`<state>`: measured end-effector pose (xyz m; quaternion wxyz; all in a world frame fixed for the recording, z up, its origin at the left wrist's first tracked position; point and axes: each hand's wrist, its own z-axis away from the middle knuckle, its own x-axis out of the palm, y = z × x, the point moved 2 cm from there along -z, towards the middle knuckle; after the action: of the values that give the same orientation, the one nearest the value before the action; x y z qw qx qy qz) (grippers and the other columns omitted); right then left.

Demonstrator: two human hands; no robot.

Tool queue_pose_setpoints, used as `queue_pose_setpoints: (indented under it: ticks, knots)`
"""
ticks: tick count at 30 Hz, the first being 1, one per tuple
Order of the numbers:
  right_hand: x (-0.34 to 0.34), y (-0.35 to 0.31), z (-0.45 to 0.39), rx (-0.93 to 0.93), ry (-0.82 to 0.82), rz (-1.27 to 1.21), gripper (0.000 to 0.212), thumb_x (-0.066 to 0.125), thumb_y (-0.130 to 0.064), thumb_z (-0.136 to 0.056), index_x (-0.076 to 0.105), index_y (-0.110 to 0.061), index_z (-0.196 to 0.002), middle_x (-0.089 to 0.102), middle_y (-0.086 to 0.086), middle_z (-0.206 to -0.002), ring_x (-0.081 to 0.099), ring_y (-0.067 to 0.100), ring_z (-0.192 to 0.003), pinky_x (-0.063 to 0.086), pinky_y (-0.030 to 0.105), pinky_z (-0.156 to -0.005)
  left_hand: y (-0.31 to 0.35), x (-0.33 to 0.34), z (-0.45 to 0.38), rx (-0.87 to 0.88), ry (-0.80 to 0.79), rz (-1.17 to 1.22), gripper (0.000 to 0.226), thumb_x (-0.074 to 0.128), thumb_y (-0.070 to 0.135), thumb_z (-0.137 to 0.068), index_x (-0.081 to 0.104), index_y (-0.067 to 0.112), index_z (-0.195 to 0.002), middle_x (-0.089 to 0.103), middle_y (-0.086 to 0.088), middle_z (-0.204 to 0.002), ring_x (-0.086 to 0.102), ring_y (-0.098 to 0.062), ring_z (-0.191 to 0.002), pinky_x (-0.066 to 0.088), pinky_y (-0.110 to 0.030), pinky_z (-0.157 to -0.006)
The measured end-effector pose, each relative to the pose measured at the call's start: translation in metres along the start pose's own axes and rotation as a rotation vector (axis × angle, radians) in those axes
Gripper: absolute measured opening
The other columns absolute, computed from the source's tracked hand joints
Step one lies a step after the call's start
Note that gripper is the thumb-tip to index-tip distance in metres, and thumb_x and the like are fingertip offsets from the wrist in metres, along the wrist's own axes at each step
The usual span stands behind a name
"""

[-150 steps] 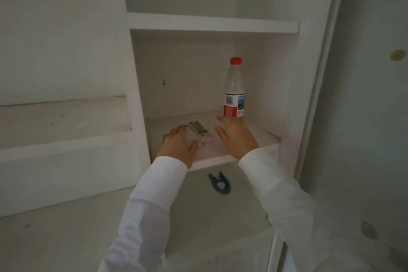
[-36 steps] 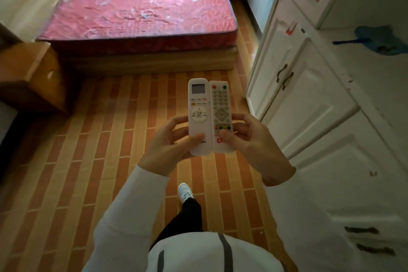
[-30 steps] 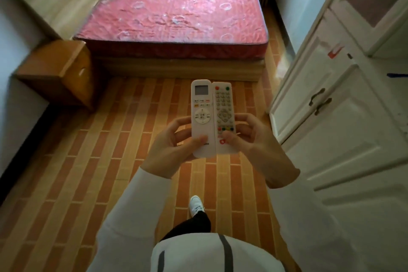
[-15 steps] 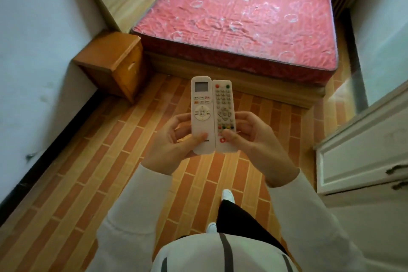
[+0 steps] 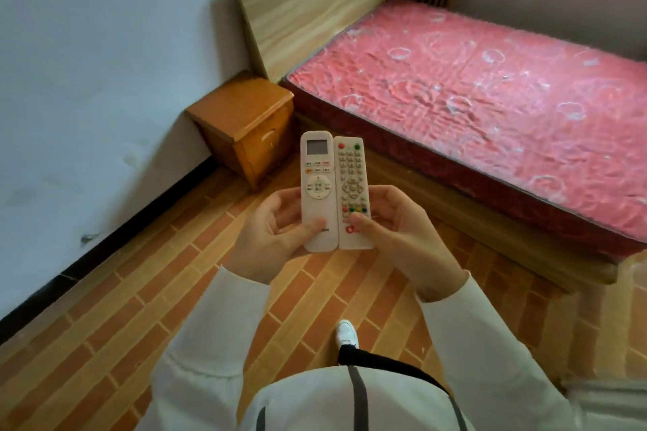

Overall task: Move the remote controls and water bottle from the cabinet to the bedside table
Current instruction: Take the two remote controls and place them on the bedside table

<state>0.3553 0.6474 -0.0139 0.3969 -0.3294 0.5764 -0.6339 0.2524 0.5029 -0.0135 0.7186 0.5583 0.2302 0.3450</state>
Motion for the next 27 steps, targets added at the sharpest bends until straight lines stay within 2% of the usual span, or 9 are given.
queue_pose_setpoints:
  ticks: [2,5,10,17,24,27]
  knots:
    - [-0.008,-0.01,-0.038,-0.015,-0.045,0.002,0.035,0.065,-0.013,-0.083,0.052,-0.009,-0.115,0.069,0.003,-0.109,0.069,0.015,-0.097,0.059,0.032,-0.079,0.013,0.001,-0.029,0.017,0.035,0.022,0.055,0.072,0.026,-0.066,0.053,0.022,-0.117,0.069,0.0,-0.114,0.067,-0.018,-0.102,0.058,-0.037,-0.078]
    - [-0.016,-0.018,-0.09,-0.013,-0.108,0.024,0.037,0.065,-0.015,-0.083,0.052,-0.009,-0.117,0.068,0.004,-0.112,0.068,0.016,-0.1,0.058,0.036,-0.082,0.025,-0.002,-0.068,0.038,0.103,0.037,0.041,0.07,0.017,-0.076,0.055,0.025,-0.114,0.069,0.001,-0.113,0.067,-0.016,-0.102,0.058,-0.033,-0.076]
    - [-0.017,-0.022,-0.166,0.01,-0.205,0.076,0.034,0.065,-0.018,-0.084,0.053,-0.014,-0.115,0.068,0.002,-0.111,0.068,0.013,-0.099,0.059,0.034,-0.08,0.038,-0.014,-0.125,0.026,0.198,0.077,0.041,0.069,0.012,-0.079,0.055,0.023,-0.116,0.069,0.001,-0.113,0.067,-0.015,-0.101,0.059,-0.03,-0.072]
    - [-0.002,-0.018,-0.286,0.006,-0.297,0.095,0.035,0.064,-0.015,-0.084,0.052,-0.008,-0.117,0.068,0.004,-0.111,0.069,0.014,-0.099,0.059,0.034,-0.08,0.046,-0.052,-0.223,0.024,0.286,0.142,0.045,0.069,0.01,-0.078,0.053,0.018,-0.119,0.069,-0.002,-0.111,0.069,-0.016,-0.097,0.057,-0.027,-0.067]
    - [0.028,-0.038,-0.425,-0.011,-0.338,0.097,0.037,0.066,-0.016,-0.084,0.052,-0.006,-0.117,0.069,0.009,-0.109,0.069,0.018,-0.097,0.058,0.04,-0.082,0.08,-0.11,-0.339,0.035,0.341,0.172,0.046,0.07,0.01,-0.078,0.054,0.017,-0.12,0.071,-0.005,-0.108,0.068,-0.021,-0.098,0.057,-0.033,-0.071]
    - [0.042,-0.054,-0.481,-0.025,-0.362,0.08,0.035,0.065,-0.013,-0.085,0.052,-0.005,-0.116,0.07,0.01,-0.109,0.07,0.018,-0.095,0.058,0.039,-0.08,0.1,-0.136,-0.386,0.051,0.347,0.161,0.047,0.075,0.017,-0.075,0.055,0.021,-0.118,0.071,-0.005,-0.108,0.068,-0.024,-0.1,0.057,-0.041,-0.077]
